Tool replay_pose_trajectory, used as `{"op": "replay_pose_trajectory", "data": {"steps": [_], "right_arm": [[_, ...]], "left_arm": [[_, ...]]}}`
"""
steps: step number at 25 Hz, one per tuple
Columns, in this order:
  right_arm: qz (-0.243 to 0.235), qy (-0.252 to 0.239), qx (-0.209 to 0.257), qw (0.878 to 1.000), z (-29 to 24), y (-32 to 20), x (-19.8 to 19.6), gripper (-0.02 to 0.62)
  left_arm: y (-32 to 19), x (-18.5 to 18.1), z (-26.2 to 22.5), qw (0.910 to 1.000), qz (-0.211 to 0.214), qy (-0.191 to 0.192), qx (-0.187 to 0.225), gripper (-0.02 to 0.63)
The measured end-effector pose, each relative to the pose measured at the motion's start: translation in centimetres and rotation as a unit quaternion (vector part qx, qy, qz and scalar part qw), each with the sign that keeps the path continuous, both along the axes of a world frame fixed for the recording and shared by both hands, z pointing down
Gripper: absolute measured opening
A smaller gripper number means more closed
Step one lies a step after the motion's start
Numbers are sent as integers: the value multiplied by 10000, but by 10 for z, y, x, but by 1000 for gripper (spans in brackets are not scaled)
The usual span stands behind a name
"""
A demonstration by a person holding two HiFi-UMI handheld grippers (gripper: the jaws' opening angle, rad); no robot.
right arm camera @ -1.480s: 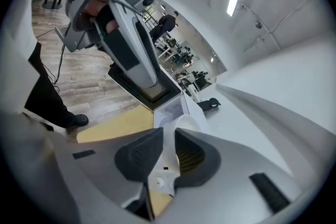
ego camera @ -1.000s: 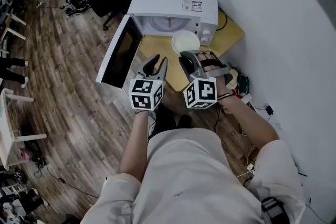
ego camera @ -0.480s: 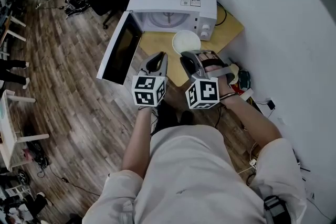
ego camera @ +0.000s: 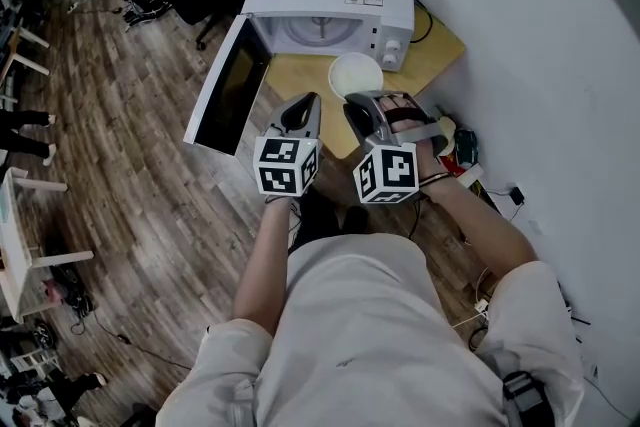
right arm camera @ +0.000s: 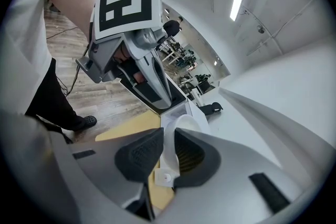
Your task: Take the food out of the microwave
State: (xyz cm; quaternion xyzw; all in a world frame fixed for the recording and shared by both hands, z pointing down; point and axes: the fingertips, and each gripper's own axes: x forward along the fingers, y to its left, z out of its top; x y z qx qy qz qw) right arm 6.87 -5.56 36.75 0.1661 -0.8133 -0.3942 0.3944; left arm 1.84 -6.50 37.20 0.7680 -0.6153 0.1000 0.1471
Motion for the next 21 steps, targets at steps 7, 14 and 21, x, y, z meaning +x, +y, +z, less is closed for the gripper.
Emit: {"op": "replay_pose_trajectory", "data": {"steps": [7, 14, 21], "right_arm": [[2, 26, 4, 10000, 0, 1, -1, 64], [-4, 46, -3, 10000, 0, 3, -3, 64], [33, 59, -13, 10000, 0, 1, -5, 64]], "left_arm": [[0, 1, 0, 10000, 6, 8, 1, 14], [4, -2, 1, 10000, -5, 27, -15, 12], [2, -5, 2, 10000, 31, 22, -12, 14]]}}
